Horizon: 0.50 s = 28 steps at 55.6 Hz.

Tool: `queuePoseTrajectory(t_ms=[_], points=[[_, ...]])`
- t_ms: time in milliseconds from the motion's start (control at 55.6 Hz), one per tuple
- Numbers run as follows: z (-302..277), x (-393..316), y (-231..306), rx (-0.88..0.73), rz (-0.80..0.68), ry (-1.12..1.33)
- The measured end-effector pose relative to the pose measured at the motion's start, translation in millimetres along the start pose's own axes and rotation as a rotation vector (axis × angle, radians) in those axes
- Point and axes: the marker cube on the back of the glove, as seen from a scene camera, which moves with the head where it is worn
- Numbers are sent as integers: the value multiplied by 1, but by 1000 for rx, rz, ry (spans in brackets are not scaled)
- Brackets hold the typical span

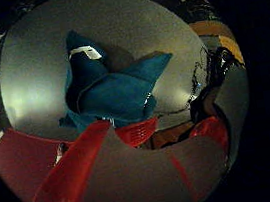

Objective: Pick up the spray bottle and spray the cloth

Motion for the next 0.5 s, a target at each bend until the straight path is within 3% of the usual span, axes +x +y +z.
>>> queuePoseTrajectory(t_ms=[36, 108, 180, 270, 431, 503], points=[[4, 21, 2, 3, -58, 160], [4, 36, 4, 0, -99, 254], [-4, 19, 5, 10, -95, 98], [-10, 43, 8, 25, -149, 209], [-36, 54, 5, 59, -108, 28], [-49, 56, 8, 72, -184, -72]])
